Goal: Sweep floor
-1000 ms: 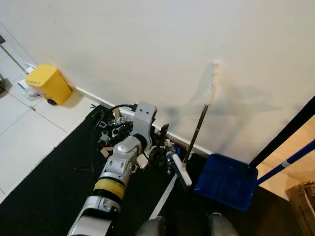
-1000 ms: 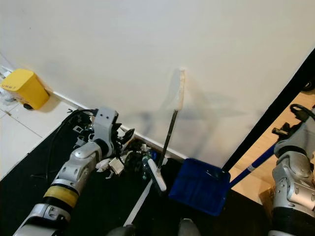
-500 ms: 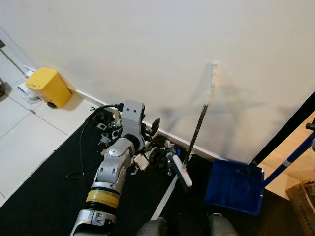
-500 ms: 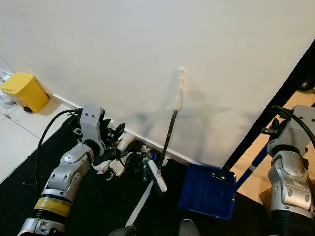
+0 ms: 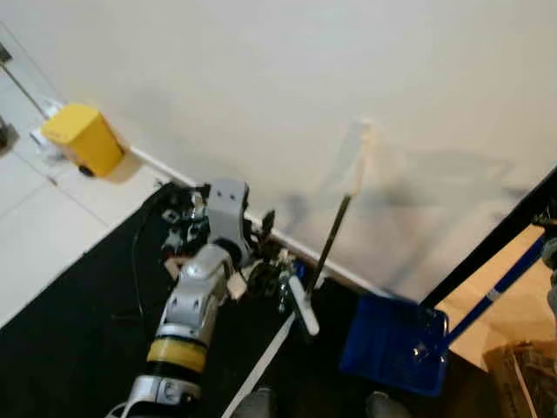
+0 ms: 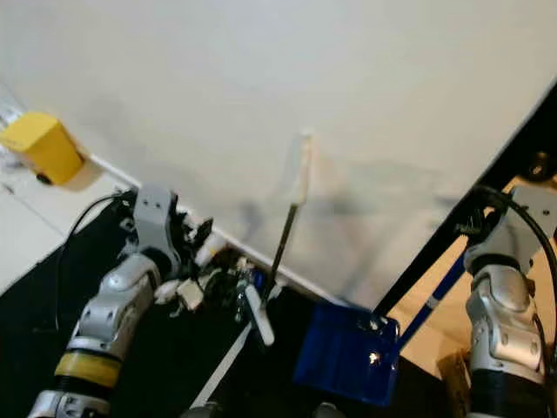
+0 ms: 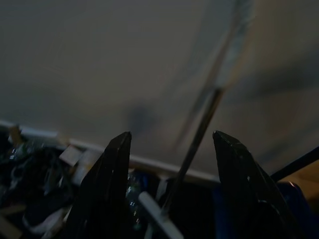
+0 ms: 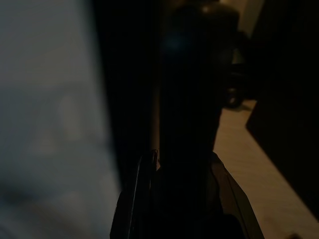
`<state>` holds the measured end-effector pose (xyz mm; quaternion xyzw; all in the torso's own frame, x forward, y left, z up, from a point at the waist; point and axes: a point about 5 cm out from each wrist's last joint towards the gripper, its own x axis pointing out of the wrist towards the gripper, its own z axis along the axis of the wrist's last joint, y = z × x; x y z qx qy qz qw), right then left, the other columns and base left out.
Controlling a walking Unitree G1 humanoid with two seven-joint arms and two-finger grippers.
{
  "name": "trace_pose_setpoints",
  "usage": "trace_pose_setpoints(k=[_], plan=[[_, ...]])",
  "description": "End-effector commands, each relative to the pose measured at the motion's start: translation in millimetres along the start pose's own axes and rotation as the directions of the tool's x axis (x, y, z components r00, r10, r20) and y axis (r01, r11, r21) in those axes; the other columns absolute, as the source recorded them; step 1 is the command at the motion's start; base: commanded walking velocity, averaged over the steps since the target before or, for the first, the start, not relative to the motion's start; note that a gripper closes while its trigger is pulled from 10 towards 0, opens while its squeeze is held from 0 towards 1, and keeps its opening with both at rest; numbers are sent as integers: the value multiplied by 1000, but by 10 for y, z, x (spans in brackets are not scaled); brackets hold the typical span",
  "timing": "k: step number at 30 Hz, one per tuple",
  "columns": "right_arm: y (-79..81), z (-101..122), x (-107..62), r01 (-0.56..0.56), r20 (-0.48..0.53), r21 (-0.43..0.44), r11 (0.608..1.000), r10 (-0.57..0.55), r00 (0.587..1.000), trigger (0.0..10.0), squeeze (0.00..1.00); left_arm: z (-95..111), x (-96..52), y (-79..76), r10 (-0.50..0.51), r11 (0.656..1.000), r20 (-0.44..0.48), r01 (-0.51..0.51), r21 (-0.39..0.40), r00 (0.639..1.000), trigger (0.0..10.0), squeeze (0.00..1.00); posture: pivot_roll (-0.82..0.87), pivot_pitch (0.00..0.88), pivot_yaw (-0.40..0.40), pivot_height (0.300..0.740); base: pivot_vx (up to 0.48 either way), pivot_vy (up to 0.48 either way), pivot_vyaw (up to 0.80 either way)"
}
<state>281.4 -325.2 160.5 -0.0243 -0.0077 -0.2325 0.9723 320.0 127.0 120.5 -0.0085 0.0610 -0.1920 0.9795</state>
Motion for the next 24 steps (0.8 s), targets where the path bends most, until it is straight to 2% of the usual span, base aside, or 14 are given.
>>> trace_pose_setpoints(k=[1, 4, 24], plan=[[-13, 90, -6, 8, 57, 5, 1000, -9, 998, 10000, 0, -50, -39, 54, 23, 1000, -25, -23, 6, 999, 10000, 0, 15, 94, 93, 740, 0, -472, 0], [-12, 88, -5, 8, 57, 5, 1000, -8, 998, 10000, 0, -59, -44, 58, 28, 1000, -31, -28, 3, 999, 10000, 0, 16, 95, 93, 740, 0, -407, 0], [25, 61, 5, -6, 49, 8, 1000, 5, 999, 10000, 0, -107, -35, 63, 11, 1000, -66, -11, 0, 998, 10000, 0, 20, 100, 90, 740, 0, 0, 0]])
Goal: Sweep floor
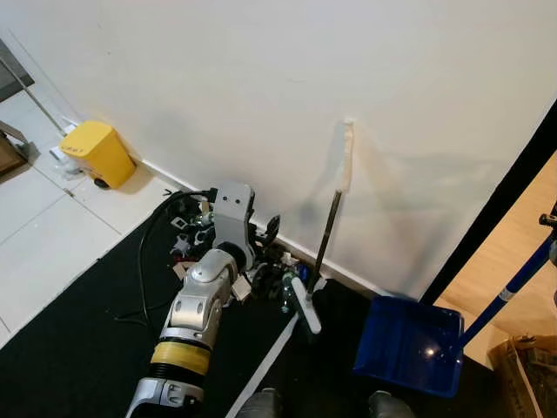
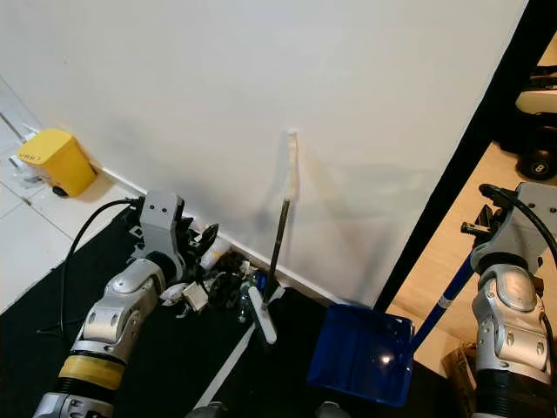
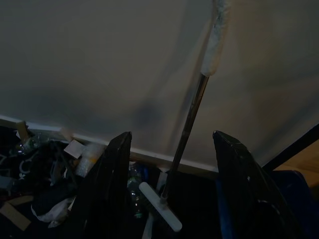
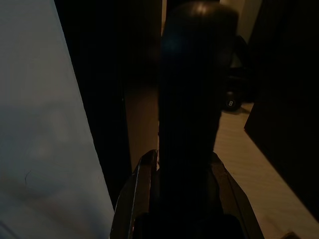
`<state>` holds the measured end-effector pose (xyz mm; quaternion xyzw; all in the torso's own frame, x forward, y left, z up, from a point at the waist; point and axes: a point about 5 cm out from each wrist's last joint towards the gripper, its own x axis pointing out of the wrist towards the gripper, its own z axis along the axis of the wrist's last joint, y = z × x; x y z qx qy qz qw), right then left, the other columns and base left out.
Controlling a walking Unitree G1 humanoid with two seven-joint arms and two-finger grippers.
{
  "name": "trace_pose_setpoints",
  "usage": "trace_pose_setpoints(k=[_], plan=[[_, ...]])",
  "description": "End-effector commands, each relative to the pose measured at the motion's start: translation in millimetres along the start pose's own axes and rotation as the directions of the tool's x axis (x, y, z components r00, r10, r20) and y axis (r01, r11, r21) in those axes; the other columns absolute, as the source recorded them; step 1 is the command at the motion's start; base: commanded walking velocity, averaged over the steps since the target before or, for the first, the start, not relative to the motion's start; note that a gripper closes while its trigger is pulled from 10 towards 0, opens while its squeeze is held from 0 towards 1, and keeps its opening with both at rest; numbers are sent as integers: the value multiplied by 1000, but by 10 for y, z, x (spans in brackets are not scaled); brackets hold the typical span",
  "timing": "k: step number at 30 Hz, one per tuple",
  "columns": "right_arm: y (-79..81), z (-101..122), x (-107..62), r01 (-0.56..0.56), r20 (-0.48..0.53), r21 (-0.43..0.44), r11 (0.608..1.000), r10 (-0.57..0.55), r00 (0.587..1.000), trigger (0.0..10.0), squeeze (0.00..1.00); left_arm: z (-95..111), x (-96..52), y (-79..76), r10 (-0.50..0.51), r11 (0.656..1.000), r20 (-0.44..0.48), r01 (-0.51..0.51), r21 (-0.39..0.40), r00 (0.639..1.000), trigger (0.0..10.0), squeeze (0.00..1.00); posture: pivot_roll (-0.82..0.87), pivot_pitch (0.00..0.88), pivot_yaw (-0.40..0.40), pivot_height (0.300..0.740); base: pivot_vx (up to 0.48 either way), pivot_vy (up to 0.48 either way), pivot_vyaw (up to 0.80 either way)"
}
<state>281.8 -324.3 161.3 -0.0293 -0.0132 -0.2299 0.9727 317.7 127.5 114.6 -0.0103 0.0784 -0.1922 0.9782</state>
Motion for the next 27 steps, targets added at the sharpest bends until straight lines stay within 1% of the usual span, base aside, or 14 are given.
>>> trace_pose_setpoints(k=[1, 7, 15, 18, 22, 26, 27], plan=[[15, 53, 7, -1, 36, 14, 1000, 0, 999, 10000, 0, -46, -17, 67, 12, 1000, -33, -12, 12, 999, 10000, 0, 19, 101, 91, 740, 0, 0, 0], [22, 45, 5, -5, 34, 15, 1000, 4, 999, 10000, 0, -49, -8, 69, 12, 1000, -39, -11, 25, 999, 10000, 0, 19, 102, 89, 740, 0, 0, 0], [39, 33, 2, -14, 31, 14, 1000, 13, 999, 10000, 0, -52, -14, 75, 14, 1000, -33, -13, 21, 999, 10000, 0, 20, 106, 85, 740, 0, 0, 0], [45, 32, 3, -16, 31, 14, 1000, 15, 999, 10000, 0, -49, -15, 76, 14, 1000, -28, -14, 21, 1000, 10000, 0, 20, 106, 85, 740, 284, 0, 0], [56, 29, 3, -19, 31, 14, 1000, 18, 999, 10000, 0, -46, -17, 70, 11, 1000, -20, -11, 21, 1000, 10000, 0, 21, 106, 85, 740, 480, 0, 0], [52, 22, 1, -14, 28, 39, 999, 13, 1000, 10000, 0, -48, -18, 68, 11, 1000, -20, -11, 20, 1000, 10000, 0, 20, 107, 85, 740, 480, 0, 0], [49, 21, 1, -14, 27, 39, 999, 13, 1000, 10000, 0, -49, -18, 66, 11, 1000, -21, -10, 20, 1000, 10000, 0, 19, 108, 85, 740, 480, 0, -563]])
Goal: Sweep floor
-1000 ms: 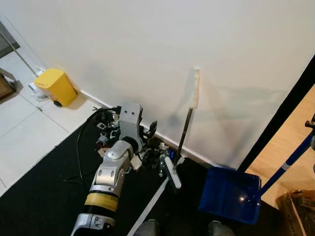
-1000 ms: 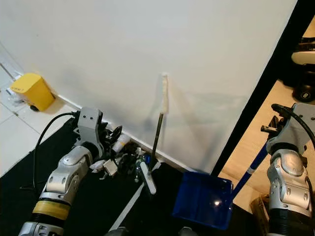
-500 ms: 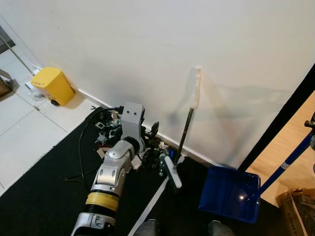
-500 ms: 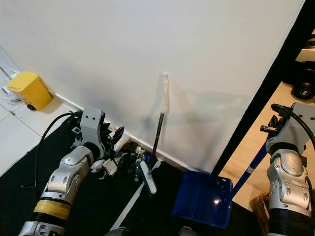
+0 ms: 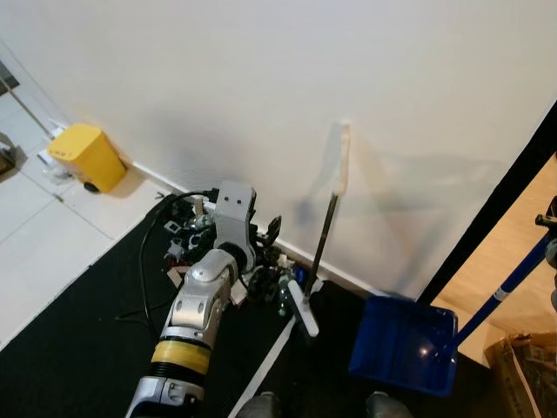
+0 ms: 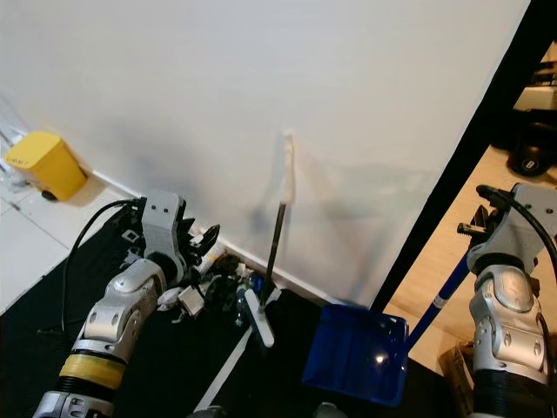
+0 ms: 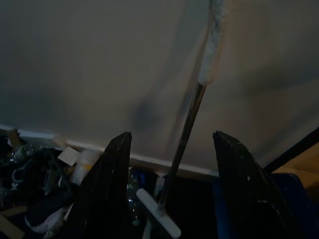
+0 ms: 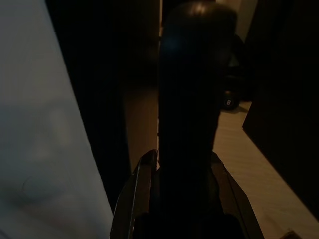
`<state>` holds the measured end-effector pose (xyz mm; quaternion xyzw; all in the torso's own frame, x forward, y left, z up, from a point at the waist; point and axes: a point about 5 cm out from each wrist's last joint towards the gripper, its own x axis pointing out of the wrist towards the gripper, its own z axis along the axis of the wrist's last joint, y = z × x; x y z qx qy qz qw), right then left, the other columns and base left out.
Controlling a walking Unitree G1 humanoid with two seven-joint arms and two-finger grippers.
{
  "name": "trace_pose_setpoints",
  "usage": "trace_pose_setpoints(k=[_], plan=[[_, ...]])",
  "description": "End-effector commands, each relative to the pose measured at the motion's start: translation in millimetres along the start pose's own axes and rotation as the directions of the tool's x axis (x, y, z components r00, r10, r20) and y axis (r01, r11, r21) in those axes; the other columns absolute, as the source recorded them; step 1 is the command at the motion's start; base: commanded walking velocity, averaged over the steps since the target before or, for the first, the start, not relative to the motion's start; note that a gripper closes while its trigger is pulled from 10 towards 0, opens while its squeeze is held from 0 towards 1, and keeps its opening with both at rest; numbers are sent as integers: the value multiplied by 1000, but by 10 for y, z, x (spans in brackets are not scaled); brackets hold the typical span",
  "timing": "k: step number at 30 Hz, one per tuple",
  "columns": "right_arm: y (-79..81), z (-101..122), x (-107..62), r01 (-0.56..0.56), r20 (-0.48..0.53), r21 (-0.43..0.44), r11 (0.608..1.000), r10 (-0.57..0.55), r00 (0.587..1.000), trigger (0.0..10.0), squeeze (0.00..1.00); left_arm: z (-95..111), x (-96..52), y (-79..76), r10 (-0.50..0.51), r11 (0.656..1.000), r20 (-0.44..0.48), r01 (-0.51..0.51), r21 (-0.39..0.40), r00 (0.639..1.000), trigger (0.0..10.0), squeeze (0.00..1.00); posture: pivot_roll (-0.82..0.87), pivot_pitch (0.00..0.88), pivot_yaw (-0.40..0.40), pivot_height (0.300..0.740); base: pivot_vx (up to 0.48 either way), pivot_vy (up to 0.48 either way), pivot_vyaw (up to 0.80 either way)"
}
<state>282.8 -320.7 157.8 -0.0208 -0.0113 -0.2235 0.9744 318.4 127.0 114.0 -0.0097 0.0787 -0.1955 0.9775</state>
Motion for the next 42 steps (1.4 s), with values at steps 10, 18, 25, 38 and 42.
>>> trace_pose_setpoints(k=[10, 18, 25, 38, 42], plan=[[-26, 58, 15, 10, 33, 29, 1000, -11, 999, 10000, 0, -49, -22, 57, 11, 1000, -21, -11, 16, 1000, 10000, 0, 17, 109, 85, 740, 474, 0, -773], [-35, 60, 24, 13, 35, 15, 1000, -14, 999, 10000, 0, -50, -17, 56, 12, 1000, -22, -12, 8, 1000, 10000, 0, 19, 108, 84, 740, 346, 0, -167], [-33, 54, 32, 16, 32, 11, 1000, -17, 999, 10000, 0, -71, -21, 16, -15, 1000, -37, 15, -9, 999, 10000, 0, 19, 105, 83, 740, 39, 0, 0], [-53, 58, 35, 25, 37, 5, 1000, -25, 999, 10000, 0, -82, -12, -44, -46, 999, -40, 46, -5, 998, 10000, 0, 16, 97, 85, 740, 0, 0, 0], [-55, 59, 36, 26, 39, 3, 1000, -27, 999, 10000, 0, -86, -10, -44, -46, 999, -41, 47, 6, 998, 10000, 0, 16, 96, 85, 740, 0, 0, 0]])
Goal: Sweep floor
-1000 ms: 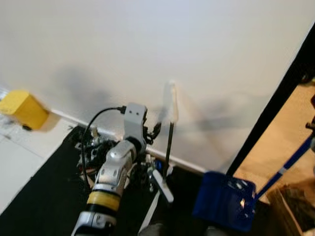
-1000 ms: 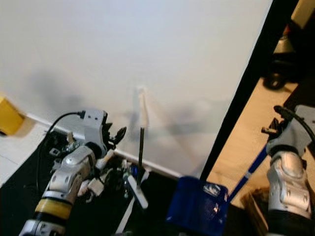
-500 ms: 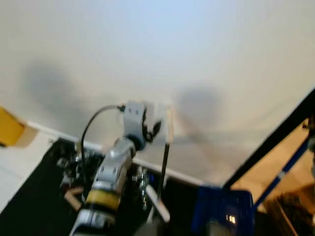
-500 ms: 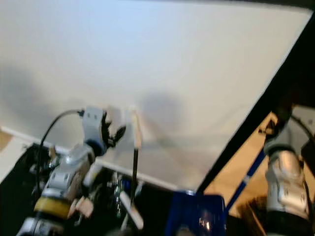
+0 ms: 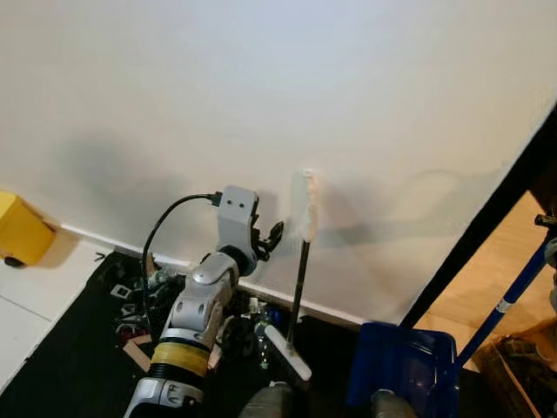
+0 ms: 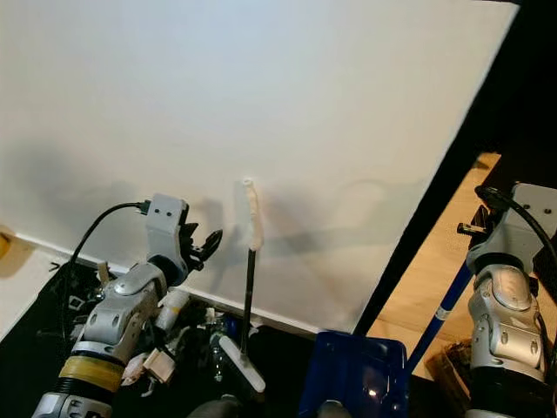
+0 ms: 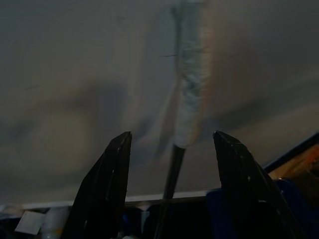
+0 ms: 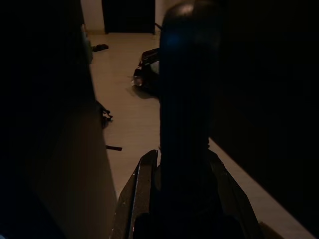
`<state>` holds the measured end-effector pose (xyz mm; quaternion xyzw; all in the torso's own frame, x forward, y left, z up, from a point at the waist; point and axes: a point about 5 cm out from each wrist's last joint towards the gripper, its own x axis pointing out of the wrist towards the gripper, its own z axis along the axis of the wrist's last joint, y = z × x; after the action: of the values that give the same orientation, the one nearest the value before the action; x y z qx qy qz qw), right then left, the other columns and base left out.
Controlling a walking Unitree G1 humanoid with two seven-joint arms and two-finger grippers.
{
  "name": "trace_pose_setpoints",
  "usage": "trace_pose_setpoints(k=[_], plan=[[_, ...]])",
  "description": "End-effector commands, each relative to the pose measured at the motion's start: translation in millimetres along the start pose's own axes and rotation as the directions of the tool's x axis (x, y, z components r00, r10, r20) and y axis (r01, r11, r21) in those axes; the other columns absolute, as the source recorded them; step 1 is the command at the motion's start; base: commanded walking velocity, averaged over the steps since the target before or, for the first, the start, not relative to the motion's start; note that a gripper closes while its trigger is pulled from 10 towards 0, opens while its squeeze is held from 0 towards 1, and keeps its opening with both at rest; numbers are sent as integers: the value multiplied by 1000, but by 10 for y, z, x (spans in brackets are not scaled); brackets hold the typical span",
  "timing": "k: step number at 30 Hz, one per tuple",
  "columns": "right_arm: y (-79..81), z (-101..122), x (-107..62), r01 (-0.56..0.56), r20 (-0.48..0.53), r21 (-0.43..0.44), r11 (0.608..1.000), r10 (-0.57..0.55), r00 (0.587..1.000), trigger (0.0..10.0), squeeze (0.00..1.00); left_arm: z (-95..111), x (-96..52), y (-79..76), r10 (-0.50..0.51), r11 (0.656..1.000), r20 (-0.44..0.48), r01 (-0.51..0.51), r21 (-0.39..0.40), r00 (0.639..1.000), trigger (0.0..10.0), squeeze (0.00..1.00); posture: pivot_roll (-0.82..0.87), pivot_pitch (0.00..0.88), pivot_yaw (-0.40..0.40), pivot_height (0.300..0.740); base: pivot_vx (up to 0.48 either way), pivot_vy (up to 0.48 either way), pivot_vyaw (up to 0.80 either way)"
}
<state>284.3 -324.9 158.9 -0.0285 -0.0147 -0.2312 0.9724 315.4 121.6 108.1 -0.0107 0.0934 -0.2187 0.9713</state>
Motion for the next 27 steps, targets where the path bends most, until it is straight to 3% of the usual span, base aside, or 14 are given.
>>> trace_pose_setpoints(k=[1, 6, 11, 15, 19, 27], plan=[[-30, 62, 5, 17, 37, 10, 1000, -17, 999, 10000, 0, -27, -11, 17, 4, 1000, -11, -4, 9, 1000, 10000, 0, 16, 96, 85, 740, 0, 0, 0], [-104, 187, 10, 69, 116, -43, 997, -64, 991, 10000, 0, -38, -14, 31, 12, 1000, -11, -12, 5, 1000, 10000, 0, 15, 98, 86, 740, 207, -303, 0], [-154, 318, 20, 67, 186, -6, 998, -65, 980, 10000, 0, -51, -17, 39, 18, 1000, -14, -18, 4, 1000, 10000, 0, 13, 100, 88, 740, 367, -303, 0], [-80, 375, 16, -7, 217, 25, 1000, 1, 976, 10000, 0, -54, -15, 39, 19, 1000, -15, -19, 4, 1000, 10000, 0, 11, 102, 89, 740, 398, -264, 0], [114, 472, -10, -143, 273, 64, 988, 121, 955, 10000, 0, -63, -11, 43, 25, 1000, -19, -24, 2, 1000, 10000, 0, 12, 105, 89, 740, 404, -254, 0], [156, 513, 11, -164, 285, 59, 985, 141, 948, 10000, 0, -87, -15, 63, 49, 999, -29, -49, -9, 998, 10000, 0, 15, 107, 85, 740, 97, 0, 0]])
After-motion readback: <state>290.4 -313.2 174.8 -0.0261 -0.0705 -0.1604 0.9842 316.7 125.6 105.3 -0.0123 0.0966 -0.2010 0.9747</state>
